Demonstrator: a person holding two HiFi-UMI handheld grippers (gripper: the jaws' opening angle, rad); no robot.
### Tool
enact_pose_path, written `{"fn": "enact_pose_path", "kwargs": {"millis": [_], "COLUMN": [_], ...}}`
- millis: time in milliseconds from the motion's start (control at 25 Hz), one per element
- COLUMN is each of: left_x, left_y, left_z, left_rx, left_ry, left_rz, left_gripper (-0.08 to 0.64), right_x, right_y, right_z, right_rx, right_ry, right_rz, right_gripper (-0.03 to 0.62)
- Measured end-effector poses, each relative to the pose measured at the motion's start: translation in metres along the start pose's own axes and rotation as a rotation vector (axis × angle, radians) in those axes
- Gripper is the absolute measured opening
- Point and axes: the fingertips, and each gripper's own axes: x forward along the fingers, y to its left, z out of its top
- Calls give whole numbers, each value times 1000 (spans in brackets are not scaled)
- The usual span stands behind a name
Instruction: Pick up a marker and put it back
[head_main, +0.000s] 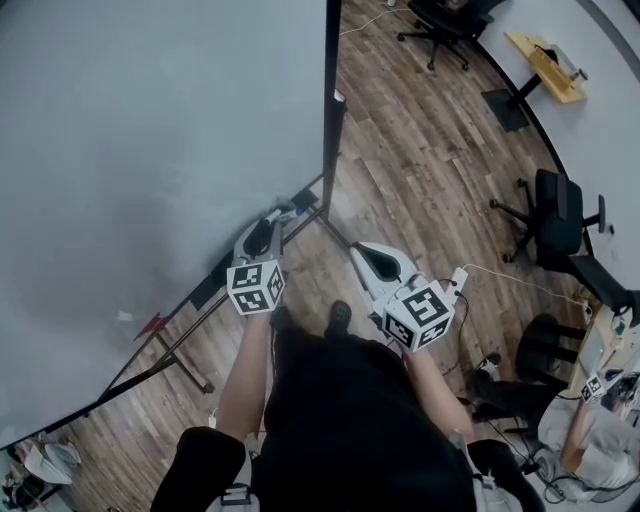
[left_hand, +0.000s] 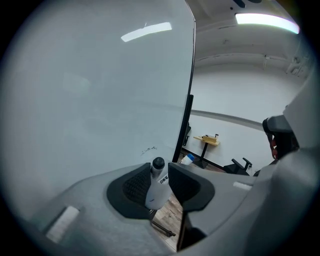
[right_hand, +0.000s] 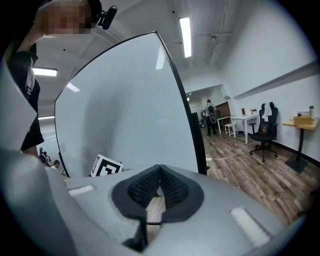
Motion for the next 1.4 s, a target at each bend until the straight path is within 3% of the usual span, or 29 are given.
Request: {"fn": "enact_pose_path", "kwargs": {"millis": [440, 840, 1120, 1400], "left_x": [-6, -42, -92, -155], "left_y": [-3, -20, -36, -61], "left_z": [11, 39, 90, 130], "left_rx": [8, 83, 74, 105], "left_ry": [-31, -130, -223, -304], "left_rz": [52, 121, 55, -94], "left_gripper": [75, 74, 75, 75], "right_x": [-20, -37, -37, -45], "right_y": [-13, -17, -4, 32], "right_z": [6, -3, 3, 17], "right_rx": [3, 17, 22, 10], "right_ry": [-24, -46, -78, -112], "right_rz": [-5, 28, 15, -32], "right_gripper": [3, 3, 3, 3]}}
